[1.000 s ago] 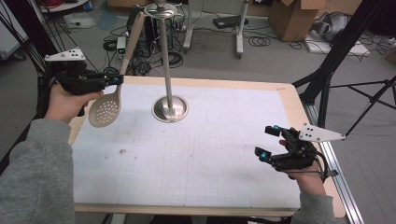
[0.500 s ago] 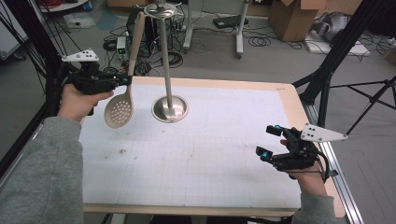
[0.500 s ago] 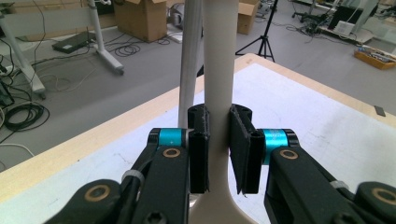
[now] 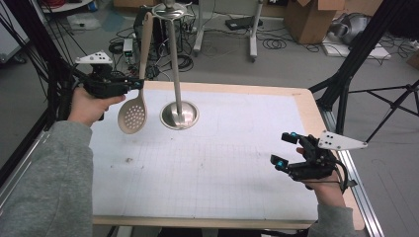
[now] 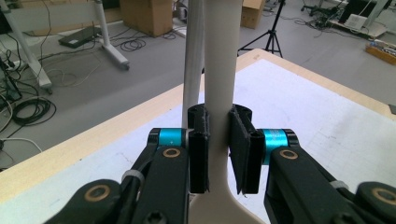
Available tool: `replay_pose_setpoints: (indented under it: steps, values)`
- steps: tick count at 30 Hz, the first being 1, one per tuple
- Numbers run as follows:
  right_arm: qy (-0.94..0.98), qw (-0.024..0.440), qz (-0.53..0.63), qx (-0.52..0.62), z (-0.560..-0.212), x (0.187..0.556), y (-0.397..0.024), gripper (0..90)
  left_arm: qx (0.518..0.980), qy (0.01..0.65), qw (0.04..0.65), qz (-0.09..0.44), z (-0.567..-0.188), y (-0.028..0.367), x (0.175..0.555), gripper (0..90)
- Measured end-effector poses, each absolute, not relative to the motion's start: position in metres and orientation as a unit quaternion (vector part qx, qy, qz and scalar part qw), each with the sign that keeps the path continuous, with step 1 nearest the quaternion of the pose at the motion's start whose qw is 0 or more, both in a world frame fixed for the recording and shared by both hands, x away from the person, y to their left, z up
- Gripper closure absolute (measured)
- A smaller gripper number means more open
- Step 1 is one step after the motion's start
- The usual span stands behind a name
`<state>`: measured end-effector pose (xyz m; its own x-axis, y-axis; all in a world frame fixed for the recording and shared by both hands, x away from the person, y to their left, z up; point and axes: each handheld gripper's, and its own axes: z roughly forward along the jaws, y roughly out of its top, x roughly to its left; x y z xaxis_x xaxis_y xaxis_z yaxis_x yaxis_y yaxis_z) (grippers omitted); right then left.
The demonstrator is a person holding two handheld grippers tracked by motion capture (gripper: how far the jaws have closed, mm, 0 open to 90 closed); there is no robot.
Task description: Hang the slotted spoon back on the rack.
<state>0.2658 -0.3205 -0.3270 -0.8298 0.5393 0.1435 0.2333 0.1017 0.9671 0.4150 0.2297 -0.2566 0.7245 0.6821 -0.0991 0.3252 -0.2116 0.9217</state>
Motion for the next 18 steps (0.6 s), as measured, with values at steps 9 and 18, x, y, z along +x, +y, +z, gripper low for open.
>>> replay_pose_setpoints:
  steps: [9, 18]
  values:
    - [0.731, 0.125, 0.616, 0.265, -0.327, 0.266, -0.323, 9.7, 0.761, 0.338, 0.527, 0.168, -0.259, 0.218, 0.422, 77.9]
    - [0.729, 0.127, 0.618, 0.264, -0.327, 0.266, -0.324, 9.7, 0.763, 0.345, 0.519, 0.172, -0.261, 0.208, 0.428, 77.8]
